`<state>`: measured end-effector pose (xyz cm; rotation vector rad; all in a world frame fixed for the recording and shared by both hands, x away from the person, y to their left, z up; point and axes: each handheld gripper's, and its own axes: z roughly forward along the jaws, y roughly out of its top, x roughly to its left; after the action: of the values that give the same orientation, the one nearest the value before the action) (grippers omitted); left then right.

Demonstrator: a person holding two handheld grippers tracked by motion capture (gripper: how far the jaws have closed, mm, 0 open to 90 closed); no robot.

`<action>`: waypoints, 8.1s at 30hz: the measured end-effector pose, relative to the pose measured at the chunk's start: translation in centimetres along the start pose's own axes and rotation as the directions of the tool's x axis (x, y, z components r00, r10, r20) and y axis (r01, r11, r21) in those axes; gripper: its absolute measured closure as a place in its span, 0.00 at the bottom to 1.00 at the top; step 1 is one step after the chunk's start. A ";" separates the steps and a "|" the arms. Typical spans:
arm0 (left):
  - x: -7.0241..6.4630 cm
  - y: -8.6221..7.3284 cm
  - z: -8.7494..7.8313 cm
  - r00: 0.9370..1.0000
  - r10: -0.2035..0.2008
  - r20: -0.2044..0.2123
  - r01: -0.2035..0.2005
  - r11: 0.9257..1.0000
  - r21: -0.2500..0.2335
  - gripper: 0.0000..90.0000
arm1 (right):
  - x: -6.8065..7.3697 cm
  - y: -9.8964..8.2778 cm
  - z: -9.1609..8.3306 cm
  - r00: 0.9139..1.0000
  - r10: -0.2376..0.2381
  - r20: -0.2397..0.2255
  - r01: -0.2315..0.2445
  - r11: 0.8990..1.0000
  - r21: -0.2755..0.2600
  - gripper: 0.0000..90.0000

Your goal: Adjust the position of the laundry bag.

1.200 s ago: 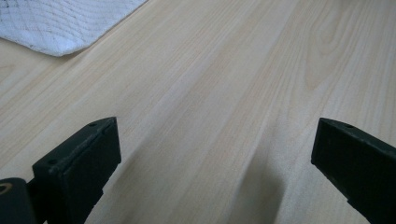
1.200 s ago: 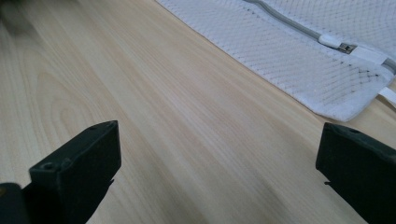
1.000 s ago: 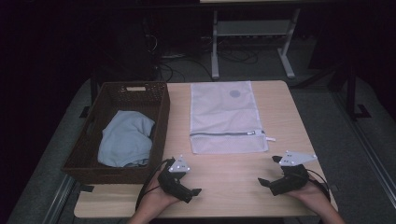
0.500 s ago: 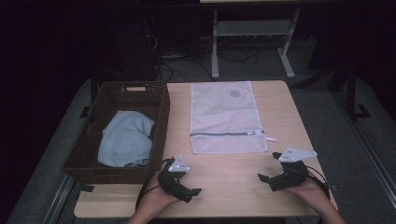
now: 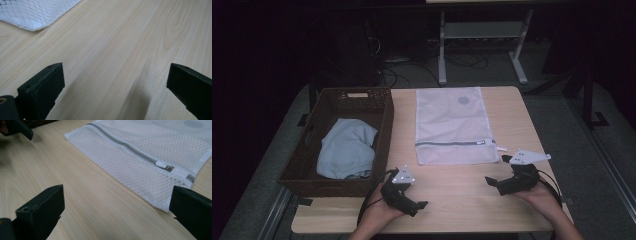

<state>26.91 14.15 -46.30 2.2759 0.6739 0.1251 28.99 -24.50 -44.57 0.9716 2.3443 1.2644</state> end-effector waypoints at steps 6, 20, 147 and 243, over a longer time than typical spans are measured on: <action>-0.1 0.0 0.0 1.000 0.006 -0.001 -0.006 1.000 0.007 0.02 | -0.4 0.9 0.6 1.000 -0.009 0.002 0.009 1.000 0.008 0.00; -0.1 -0.1 0.0 1.000 0.003 0.009 -0.003 1.000 0.003 0.02 | -1.8 2.7 1.5 1.000 0.021 0.014 -0.021 1.000 -0.016 0.00; -0.4 0.1 -0.2 0.999 0.004 0.036 -0.003 1.000 -0.017 0.02 | -8.5 12.3 21.5 0.991 0.059 0.119 -0.083 0.973 0.216 0.99; -0.3 0.1 -0.7 1.000 0.012 0.013 -0.012 1.000 -0.022 0.02 | 0.3 7.1 12.6 0.994 0.041 0.099 -0.074 0.933 0.353 1.00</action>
<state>26.50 14.34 -45.67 2.2582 0.6488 0.1223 38.65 -13.76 -45.82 1.1858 2.5399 0.8049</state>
